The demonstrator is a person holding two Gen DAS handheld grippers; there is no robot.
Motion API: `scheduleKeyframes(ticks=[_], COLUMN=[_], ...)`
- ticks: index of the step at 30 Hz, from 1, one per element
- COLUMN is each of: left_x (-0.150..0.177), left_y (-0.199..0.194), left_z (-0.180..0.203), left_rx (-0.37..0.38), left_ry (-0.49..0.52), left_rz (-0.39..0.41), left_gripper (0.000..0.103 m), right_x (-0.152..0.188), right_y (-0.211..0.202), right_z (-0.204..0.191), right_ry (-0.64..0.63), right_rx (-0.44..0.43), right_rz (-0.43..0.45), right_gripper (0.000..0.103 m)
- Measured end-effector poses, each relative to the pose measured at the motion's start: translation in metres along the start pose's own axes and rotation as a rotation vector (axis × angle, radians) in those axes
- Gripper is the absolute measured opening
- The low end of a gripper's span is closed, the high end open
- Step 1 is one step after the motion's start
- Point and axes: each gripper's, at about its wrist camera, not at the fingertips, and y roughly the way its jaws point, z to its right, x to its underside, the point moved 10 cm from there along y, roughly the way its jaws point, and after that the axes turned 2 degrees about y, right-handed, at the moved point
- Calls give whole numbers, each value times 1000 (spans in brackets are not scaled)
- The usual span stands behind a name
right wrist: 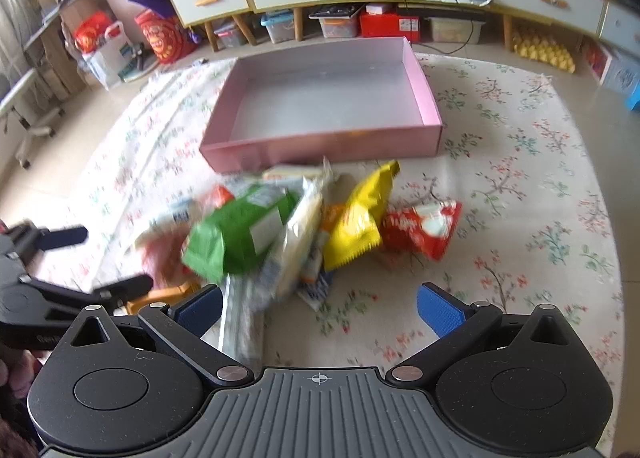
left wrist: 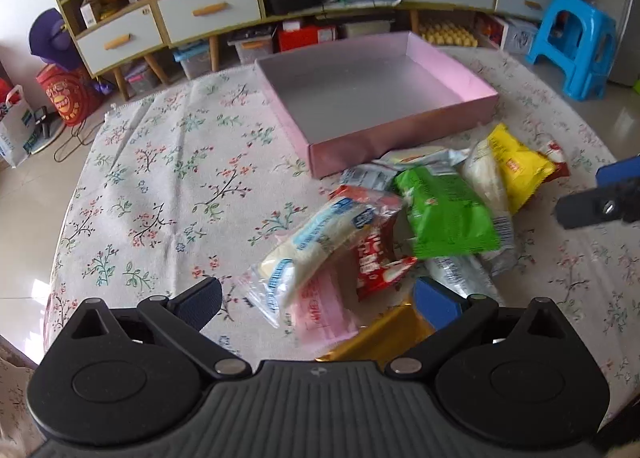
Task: Organize snacks
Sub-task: 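Grasp the white bread packet with the left gripper while the right grasps a clear bread packet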
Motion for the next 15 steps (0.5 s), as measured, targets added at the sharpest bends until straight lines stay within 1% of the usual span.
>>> scheduleKeyframes(ticks=[3, 4, 5, 6, 7, 9, 10, 11, 12, 14, 15], left_x=[-2, -3, -5, -6, -8, -13, -14, -15, -15, -16, -16], left_y=[10, 12, 13, 14, 15, 16, 17, 20, 23, 29, 32], left_z=[-8, -9, -9, -10, -10, -9, -7, -7, -7, -6, -6], left_rx=[36, 57, 91, 123, 150, 192, 212, 223, 231, 246, 248], left_ry=[-1, -3, -8, -9, -6, 6, 15, 20, 21, 23, 24], left_rz=[-11, -3, 10, 18, 26, 53, 58, 55, 52, 39, 35], left_gripper=[94, 93, 89, 82, 79, 75, 73, 69, 64, 59, 58], right_x=[-11, -14, -16, -19, -20, -23, -26, -28, -30, -33, -33], right_y=[5, 5, 6, 7, 8, 13, 15, 16, 18, 24, 28], right_z=[0, -1, -1, -2, -3, -5, -6, -6, -6, -3, -2], right_ry=[33, 47, 63, 83, 107, 150, 158, 167, 179, 208, 224], right_rx=[-52, -81, -111, -146, -182, -244, -261, -271, -276, -282, -284], right_rz=[1, 11, 25, 42, 51, 41, 34, 32, 30, 12, -2], right_gripper=[103, 103, 103, 103, 102, 97, 90, 82, 78, 59, 56])
